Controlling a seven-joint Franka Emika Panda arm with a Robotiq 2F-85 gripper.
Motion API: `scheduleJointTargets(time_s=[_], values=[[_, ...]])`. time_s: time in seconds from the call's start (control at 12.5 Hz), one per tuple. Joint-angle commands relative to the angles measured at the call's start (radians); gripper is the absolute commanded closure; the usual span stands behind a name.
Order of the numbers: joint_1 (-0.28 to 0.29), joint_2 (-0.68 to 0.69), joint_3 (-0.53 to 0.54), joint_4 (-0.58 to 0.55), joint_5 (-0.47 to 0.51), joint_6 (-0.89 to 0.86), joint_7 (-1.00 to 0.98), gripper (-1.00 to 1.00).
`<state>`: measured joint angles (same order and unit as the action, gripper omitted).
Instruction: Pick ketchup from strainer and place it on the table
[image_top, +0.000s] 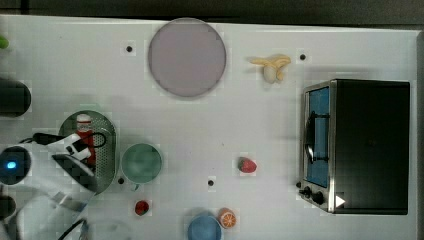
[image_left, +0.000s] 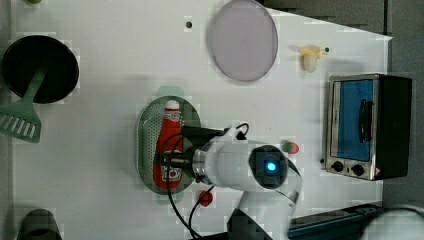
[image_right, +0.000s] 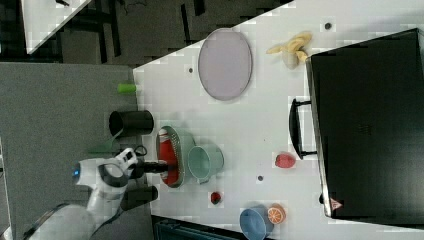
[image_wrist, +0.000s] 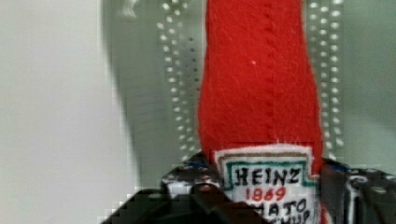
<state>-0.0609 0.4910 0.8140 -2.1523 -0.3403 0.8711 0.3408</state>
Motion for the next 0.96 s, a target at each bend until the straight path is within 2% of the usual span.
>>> scheduleJointTargets(time_s=[0.08,0.24,0.32,0.64,0.96], values=[[-0.059,-0.142,0.093,0.092,0.122,-0.135,0.03,-0.19],[-0.08,-0.178,0.09,0.175,0.221,-0.28,-0.042,-0.19],[-0.095,-0.183,0.087,0.224,0.234,-0.352,-0.089,-0.19],[-0.165,-0.182,0.023,0.405,0.234,-0.515,-0.144,-0.19],[-0.236,-0.183,-0.072,0.477,0.23,-0.559,-0.214,-0.19]])
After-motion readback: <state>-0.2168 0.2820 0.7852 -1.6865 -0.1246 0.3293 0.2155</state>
